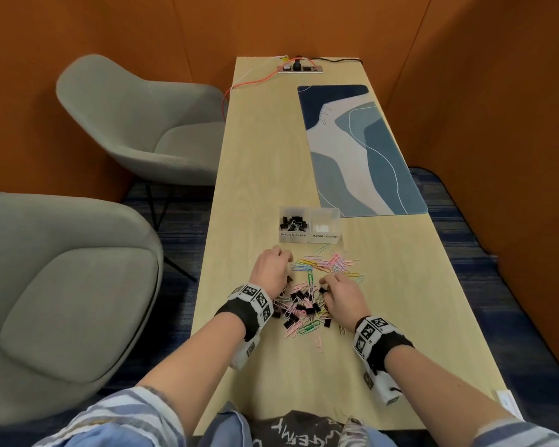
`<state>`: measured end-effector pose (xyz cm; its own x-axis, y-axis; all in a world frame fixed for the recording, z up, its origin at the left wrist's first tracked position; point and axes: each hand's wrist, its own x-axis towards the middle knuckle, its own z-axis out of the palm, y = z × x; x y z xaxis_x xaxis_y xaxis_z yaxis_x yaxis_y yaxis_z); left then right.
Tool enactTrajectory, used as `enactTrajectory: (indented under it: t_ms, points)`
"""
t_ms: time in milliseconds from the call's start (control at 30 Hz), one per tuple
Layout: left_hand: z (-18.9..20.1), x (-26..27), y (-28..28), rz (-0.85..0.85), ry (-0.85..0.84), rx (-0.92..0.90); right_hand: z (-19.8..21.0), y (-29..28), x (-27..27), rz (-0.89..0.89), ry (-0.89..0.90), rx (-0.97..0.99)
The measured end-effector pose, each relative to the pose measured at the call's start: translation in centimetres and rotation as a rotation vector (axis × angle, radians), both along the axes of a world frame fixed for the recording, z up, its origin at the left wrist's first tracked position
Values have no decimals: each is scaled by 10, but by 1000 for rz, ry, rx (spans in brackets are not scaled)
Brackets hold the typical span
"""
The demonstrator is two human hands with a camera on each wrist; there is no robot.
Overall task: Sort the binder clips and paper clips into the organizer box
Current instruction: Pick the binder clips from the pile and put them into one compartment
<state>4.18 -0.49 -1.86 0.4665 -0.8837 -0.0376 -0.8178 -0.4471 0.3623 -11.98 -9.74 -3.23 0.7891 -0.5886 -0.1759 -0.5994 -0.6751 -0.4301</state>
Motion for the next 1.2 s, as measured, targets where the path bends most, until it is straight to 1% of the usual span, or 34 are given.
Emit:
enactTrajectory:
  t_ms: [133, 200, 233, 300, 367, 433, 500, 567, 600, 633, 733, 767, 800, 867, 1033, 1200]
  points:
    - [-7, 5, 10, 176, 106, -13, 8, -5, 0, -167, -43, 176]
    - [-11, 7, 14, 206, 114, -28, 11, -9, 0, -303, -139, 281]
    - [-12, 6, 14, 183, 111, -27, 11, -10, -2, -375, -200, 337]
    - [-12, 4, 13, 76, 98, 20, 13, -13, -2, -511, -276, 463]
    - [-11, -2, 12, -26, 92, 79, 19, -14, -1, -656, -350, 652]
    - [-9, -7, 9, -50, 97, 100, 27, -14, 4, -767, -478, 944]
    - [-6, -12, 7, -39, 76, 101, 36, -14, 8, -853, -551, 1171]
    - [-4, -15, 6, -50, 36, 120, 34, -14, 12, -865, -553, 1224]
    - [-3, -16, 5, -66, 23, 137, 31, -14, 14, -837, -501, 1162]
    - [-3, -16, 6, -87, 15, 152, 27, -15, 15, -774, -408, 1029]
    - [-5, -15, 8, -129, 4, 183, 18, -9, 17, -403, -76, 498]
    - [-7, -15, 9, -134, 2, 184, 15, -6, 16, -286, 8, 372]
    - [-7, -15, 8, -138, -3, 179, 12, -3, 14, -207, 71, 283]
    - [-8, -15, 7, -135, 5, 163, 6, 1, 11, -120, 119, 183]
    - [-8, -13, 5, -95, 79, 117, -1, 2, 10, -39, 75, 88]
    - [-8, -7, 6, -75, 52, 100, 1, -1, 14, 155, 188, -42]
